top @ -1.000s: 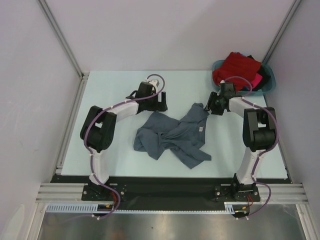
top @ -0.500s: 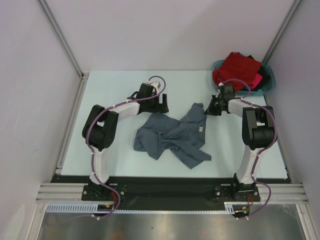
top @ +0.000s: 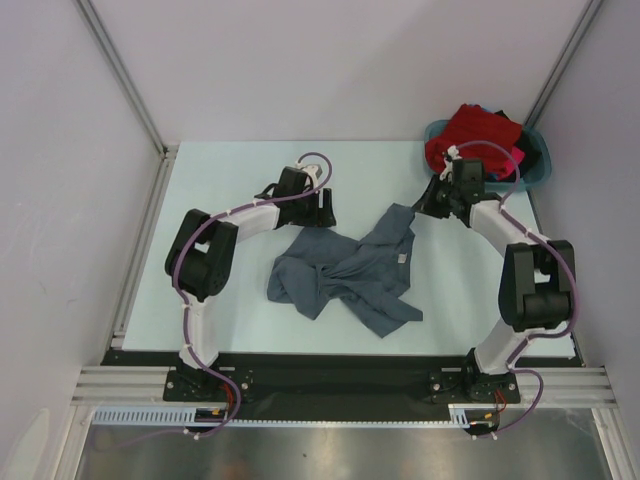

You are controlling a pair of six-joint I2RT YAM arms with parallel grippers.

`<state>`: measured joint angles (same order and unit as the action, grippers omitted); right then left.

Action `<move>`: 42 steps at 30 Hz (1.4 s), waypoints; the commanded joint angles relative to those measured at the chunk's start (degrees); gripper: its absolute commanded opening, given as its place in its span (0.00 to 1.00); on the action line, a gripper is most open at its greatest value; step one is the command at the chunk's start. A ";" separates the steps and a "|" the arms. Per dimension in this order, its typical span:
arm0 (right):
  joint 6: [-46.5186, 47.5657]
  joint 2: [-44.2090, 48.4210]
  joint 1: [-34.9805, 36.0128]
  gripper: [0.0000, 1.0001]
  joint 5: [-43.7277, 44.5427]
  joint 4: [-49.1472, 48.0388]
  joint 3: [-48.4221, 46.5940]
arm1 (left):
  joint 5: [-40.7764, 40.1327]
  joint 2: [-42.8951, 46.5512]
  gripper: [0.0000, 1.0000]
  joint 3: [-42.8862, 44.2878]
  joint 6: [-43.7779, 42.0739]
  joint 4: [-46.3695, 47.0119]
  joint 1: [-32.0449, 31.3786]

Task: Fold and stack the t-shirts
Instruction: Flatten the tshirt out

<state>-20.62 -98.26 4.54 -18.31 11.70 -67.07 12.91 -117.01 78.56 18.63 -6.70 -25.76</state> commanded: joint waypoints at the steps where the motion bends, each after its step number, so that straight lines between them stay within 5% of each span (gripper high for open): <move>1: 1.72 5.09 0.03 0.00 0.20 0.60 -0.78 | 1.77 0.03 0.75 2.29 0.26 0.72 -0.17; 4: 1.81 6.32 0.03 0.00 -0.24 1.83 -1.13 | 2.30 -0.06 0.66 2.12 0.35 0.55 -0.17; 8: 1.90 8.17 0.03 0.00 -0.15 2.35 -0.87 | 3.00 0.20 0.35 1.77 1.05 1.07 -0.08; 10: 2.16 8.61 0.03 0.00 0.37 3.14 -0.87 | 4.22 -0.06 0.40 2.03 1.14 1.60 -0.17; 11: 2.43 8.70 0.03 0.00 0.46 3.32 -0.96 | 4.41 -0.23 0.59 2.29 1.14 1.51 -0.26; 14: 2.43 8.96 0.03 0.00 0.55 3.68 -0.70 | 4.76 -0.67 0.57 2.82 0.62 1.34 -0.26; 17: 2.43 9.05 0.03 0.00 0.55 4.11 -0.34 | 3.45 -0.59 0.72 3.09 -0.96 0.02 -0.87; 26: 3.13 9.22 -0.05 0.00 0.90 4.91 -0.96 | -3.23 0.11 0.65 -1.30 -5.01 -2.97 -4.38; 37: 2.60 9.14 -0.05 0.00 -0.06 4.64 -0.78 | -31.78 0.82 0.67 -2.46 -5.27 -8.33 -5.00; 42: 2.78 9.31 -0.14 0.00 0.20 4.82 -0.70 | -32.60 0.11 0.51 -1.92 -5.63 -8.68 -5.00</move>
<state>-18.35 -91.79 4.51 -17.91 16.45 -67.07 -12.62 -115.94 75.79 14.92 -10.70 -31.51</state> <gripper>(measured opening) 0.009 0.545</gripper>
